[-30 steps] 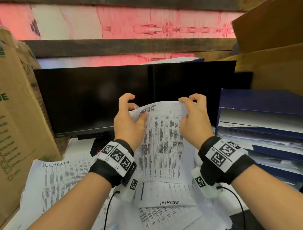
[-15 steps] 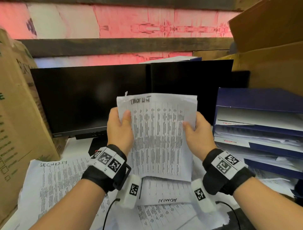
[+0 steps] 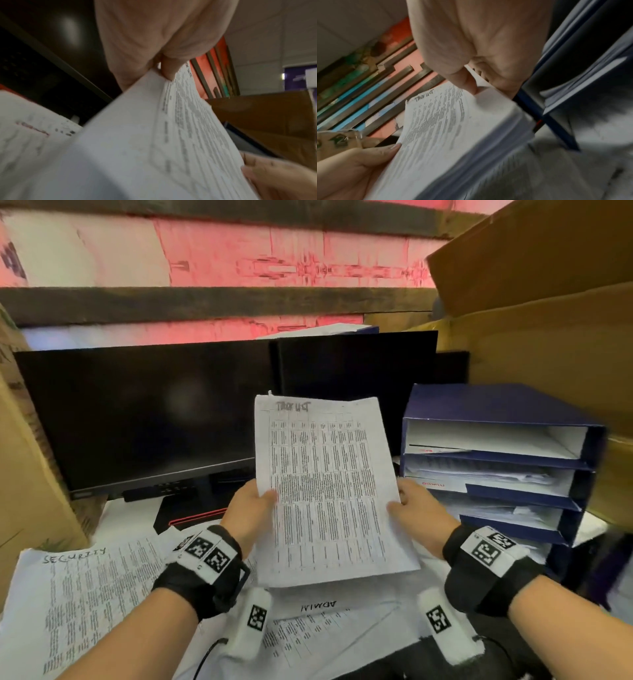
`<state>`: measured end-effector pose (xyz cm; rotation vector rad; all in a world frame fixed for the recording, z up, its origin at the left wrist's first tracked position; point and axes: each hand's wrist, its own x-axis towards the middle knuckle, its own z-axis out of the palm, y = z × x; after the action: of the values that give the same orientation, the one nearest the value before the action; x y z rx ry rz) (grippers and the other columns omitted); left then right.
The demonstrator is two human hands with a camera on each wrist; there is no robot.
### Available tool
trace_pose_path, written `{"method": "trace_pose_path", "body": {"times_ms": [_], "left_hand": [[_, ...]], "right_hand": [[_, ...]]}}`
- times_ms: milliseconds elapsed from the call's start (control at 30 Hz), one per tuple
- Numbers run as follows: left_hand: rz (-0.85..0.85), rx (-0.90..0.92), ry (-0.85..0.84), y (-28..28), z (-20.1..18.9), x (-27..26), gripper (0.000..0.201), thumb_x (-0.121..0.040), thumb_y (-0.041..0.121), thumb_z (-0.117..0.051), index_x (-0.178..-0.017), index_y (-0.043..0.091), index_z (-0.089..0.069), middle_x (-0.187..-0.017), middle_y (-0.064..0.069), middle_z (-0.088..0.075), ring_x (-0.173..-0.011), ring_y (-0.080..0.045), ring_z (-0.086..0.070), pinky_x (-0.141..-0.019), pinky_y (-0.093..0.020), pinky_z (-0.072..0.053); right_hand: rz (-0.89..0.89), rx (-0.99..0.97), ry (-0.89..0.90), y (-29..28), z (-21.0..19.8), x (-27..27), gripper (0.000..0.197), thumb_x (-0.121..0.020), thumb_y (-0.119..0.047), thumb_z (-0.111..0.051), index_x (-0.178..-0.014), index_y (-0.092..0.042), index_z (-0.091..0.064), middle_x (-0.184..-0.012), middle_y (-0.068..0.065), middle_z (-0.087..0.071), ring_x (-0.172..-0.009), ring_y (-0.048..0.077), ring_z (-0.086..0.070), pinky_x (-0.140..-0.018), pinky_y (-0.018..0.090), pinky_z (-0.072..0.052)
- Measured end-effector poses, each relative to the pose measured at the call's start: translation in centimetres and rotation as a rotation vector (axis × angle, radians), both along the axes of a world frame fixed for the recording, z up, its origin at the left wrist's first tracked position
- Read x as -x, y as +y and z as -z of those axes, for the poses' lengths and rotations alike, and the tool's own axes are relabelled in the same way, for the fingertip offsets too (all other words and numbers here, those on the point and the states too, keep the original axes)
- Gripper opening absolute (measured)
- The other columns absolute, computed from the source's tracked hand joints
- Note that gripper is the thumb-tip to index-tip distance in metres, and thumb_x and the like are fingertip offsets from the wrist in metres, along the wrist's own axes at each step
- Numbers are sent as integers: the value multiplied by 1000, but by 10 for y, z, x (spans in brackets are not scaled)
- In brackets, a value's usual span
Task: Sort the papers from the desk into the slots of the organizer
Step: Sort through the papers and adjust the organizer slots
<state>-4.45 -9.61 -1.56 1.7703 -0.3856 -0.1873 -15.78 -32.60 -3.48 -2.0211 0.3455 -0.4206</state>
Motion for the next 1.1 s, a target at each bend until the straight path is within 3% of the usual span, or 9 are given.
{"method": "trace_pose_path", "body": {"times_ms": [133,267,400,567,700,833,933,1033,1100], "left_hand": [[220,-77,142,-14,-6,23,23,-101,16,-40,-115,18,-58,-110,-10,-69,-102,-29,-66,-90,-52,-52],[402,-241,111,-24,0,43,21,-101,18,-42,-113,23,-59,-105,-6,-72,-95,-25,-69,-84,-46,-57],[491,-292,114,-39,3,61,23,-101,18,-43,-119,19,-58,-103,-3,-73,-89,-19,-71,-72,-35,-58],[605,-303,168,-69,1,82,22,-100,13,-43,-115,17,-59,-106,-3,-72,-97,-20,-69,-85,-43,-57],[713,-274,215,-95,-1,94,25,-100,12,-44,-120,16,-58,-115,-6,-69,-108,-23,-65,-97,-47,-50],[703,-93,306,-127,-8,96,30,-100,10,-42,-128,6,-54,-122,-13,-66,-114,-29,-62,-101,-51,-46],[626,48,379,-150,-16,97,32,-102,12,-38,-126,-4,-53,-120,-20,-65,-113,-36,-60,-97,-51,-45],[525,138,419,-167,-25,101,32,-102,11,-37,-124,-8,-52,-122,-22,-62,-104,-35,-61,-77,-44,-51],[454,196,424,-176,-29,98,33,-101,12,-42,-125,-9,-52,-122,-24,-61,-101,-35,-62,-75,-45,-50]], "right_hand": [[-77,-20,95,-22,-12,48,41,-92,8,-39,-119,-15,-59,-112,2,-71,-100,21,-69,-83,43,-58],[-42,10,243,-41,-8,85,36,-90,2,-47,-119,-16,-57,-114,4,-70,-101,25,-69,-84,52,-56],[-13,-70,371,-49,-12,122,37,-92,1,-49,-122,-19,-57,-111,0,-72,-99,20,-70,-81,43,-59],[-34,-188,434,-64,-21,164,41,-94,3,-47,-126,-21,-53,-116,4,-70,-105,26,-68,-90,53,-53],[-44,-294,408,-81,-29,198,35,-96,3,-45,-126,-14,-52,-117,9,-70,-105,29,-68,-90,50,-54],[37,-439,243,-99,-43,218,32,-96,5,-40,-121,-8,-56,-115,14,-70,-103,30,-69,-83,44,-57],[136,-454,135,-111,-50,224,30,-95,3,-40,-115,-4,-61,-113,15,-70,-101,29,-70,-91,44,-53],[238,-552,49,-116,-54,218,26,-95,3,-39,-106,1,-63,-95,17,-74,-78,25,-74,-65,31,-60],[272,-593,10,-118,-56,210,29,-95,6,-38,-113,6,-60,-101,20,-72,-80,27,-72,-61,29,-58]]}}
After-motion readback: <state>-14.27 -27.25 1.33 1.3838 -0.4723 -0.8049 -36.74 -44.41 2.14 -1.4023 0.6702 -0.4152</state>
